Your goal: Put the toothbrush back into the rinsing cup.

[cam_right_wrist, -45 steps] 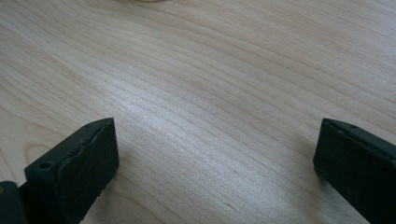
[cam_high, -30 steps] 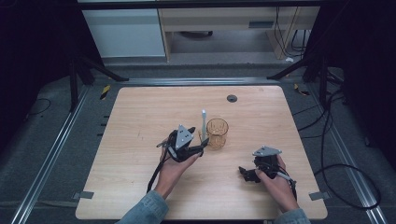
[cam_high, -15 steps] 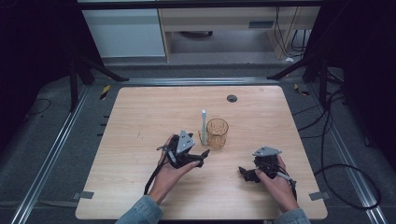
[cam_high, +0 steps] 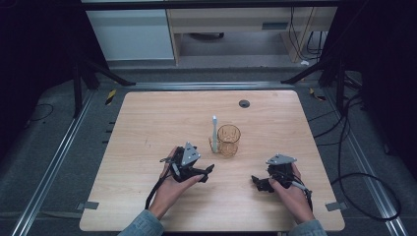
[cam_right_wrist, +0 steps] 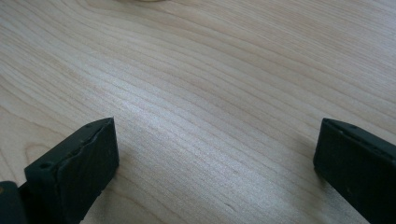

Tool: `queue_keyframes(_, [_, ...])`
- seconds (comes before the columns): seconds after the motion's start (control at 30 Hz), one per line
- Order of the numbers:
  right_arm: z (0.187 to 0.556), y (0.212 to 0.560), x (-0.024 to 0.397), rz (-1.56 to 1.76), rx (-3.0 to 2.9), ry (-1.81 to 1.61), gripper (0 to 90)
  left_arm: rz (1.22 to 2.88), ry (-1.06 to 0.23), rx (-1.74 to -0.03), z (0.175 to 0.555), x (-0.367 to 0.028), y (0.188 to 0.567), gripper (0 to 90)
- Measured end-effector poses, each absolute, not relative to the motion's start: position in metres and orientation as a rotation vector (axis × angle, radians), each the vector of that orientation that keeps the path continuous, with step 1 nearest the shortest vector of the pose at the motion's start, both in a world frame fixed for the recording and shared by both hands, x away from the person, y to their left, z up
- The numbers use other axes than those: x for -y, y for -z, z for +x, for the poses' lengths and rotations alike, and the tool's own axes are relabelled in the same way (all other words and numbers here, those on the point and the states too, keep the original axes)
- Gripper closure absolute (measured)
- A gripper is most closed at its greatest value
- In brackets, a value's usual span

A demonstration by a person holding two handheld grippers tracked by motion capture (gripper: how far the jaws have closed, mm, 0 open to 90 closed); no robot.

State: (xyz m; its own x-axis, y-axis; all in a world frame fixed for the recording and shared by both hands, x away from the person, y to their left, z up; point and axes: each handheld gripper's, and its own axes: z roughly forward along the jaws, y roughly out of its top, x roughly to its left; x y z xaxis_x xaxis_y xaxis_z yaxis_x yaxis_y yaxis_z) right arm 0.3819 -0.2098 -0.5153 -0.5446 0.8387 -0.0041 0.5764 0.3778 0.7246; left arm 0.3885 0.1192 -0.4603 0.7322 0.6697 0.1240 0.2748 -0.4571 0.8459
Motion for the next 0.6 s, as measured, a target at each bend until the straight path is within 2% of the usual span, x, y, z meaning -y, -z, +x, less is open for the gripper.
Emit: queue_keyframes(0.6, [0.382, 0.515, 0.21, 1.232, -2.272, -0.971, 0.4, 2.007, -0.6, -0.862, 0.398, -0.164, 0.463, 11.1])
